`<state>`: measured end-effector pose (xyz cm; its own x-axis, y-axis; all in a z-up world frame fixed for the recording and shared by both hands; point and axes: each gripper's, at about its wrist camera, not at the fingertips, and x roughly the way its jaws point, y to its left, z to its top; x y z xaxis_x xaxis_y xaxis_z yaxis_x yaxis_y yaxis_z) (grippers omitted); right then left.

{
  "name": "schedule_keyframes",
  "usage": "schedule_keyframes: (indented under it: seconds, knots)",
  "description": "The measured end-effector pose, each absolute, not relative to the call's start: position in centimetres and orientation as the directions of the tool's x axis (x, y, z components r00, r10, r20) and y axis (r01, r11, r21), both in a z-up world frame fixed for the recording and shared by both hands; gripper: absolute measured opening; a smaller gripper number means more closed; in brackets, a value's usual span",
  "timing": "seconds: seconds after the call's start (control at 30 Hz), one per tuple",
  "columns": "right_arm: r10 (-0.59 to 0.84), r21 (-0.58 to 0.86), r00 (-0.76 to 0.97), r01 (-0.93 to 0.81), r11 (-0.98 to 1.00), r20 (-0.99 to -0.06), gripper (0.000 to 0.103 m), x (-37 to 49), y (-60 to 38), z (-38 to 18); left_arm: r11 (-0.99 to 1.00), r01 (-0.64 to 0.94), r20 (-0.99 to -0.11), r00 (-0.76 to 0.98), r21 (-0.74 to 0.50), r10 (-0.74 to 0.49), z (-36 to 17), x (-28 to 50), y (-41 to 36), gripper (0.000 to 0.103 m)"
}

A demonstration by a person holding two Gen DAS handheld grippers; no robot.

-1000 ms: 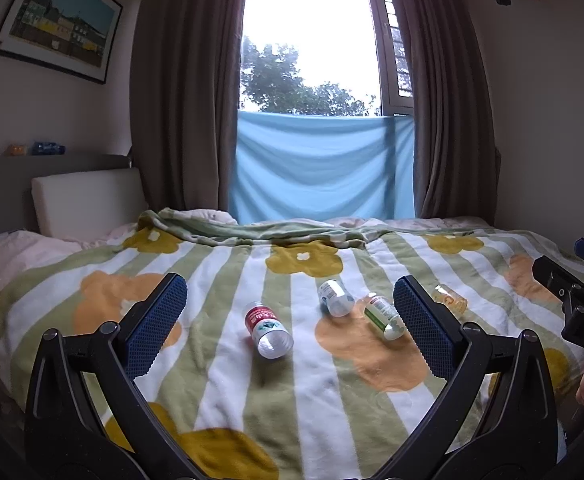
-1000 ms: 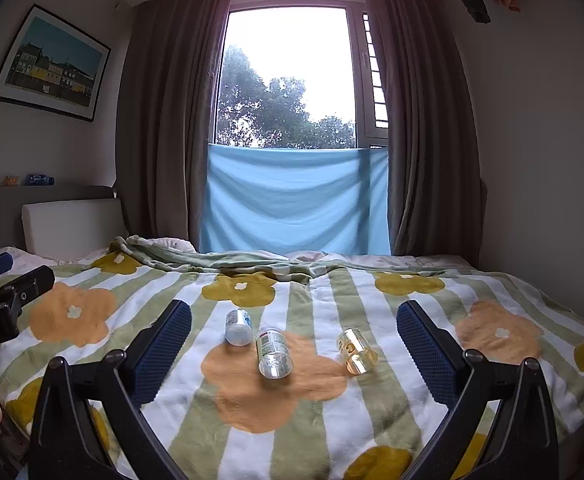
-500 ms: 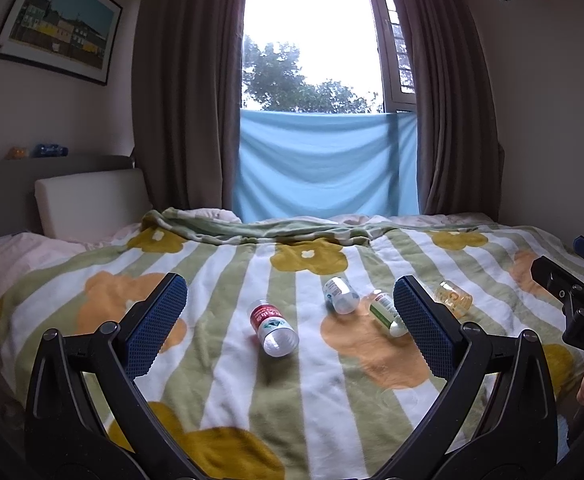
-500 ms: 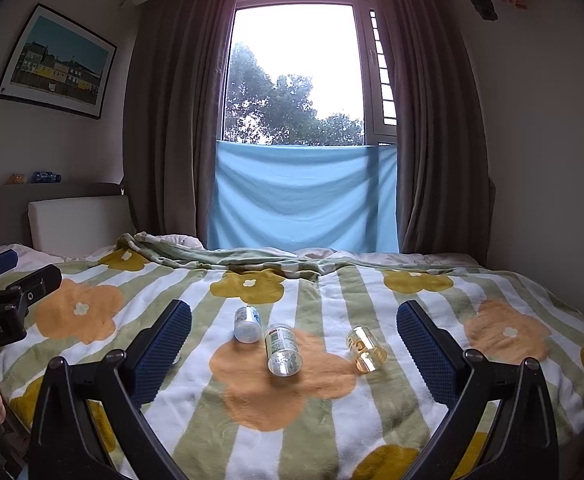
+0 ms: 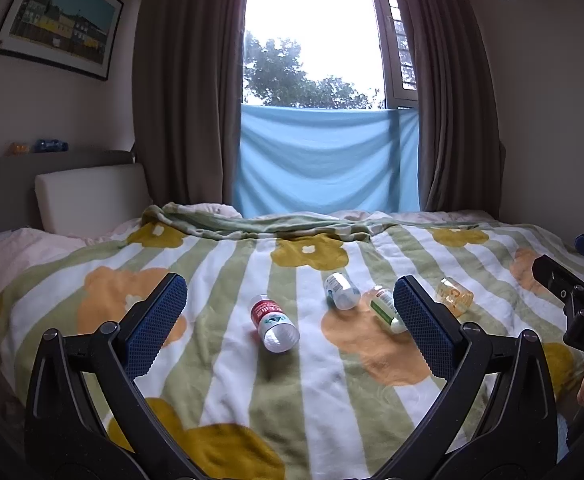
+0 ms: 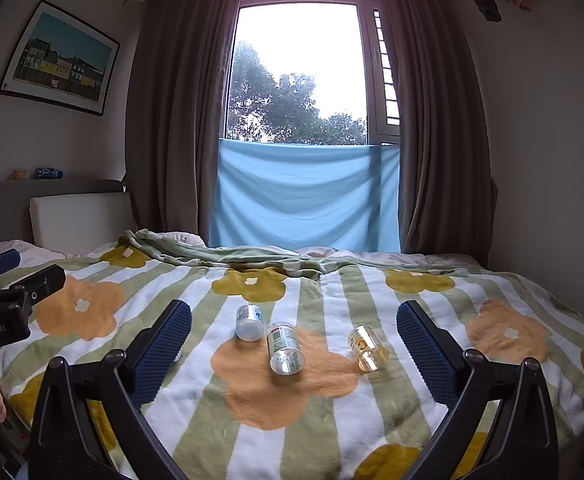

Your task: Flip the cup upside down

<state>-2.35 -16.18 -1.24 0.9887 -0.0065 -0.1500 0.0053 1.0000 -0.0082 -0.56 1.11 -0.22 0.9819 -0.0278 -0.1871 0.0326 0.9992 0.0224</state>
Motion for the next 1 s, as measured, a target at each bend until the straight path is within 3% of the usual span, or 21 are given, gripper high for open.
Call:
schedule_keyframes:
  seconds: [1.0]
  knots:
    - [0.015, -0.017, 0.985, -0.018, 1.000, -0.173, 0.103, -1.8, -15.2, -2.0, 0.999, 0.010, -0.288, 0.958, 0.032, -0.001, -1.3, 1.2, 0.3, 0.103]
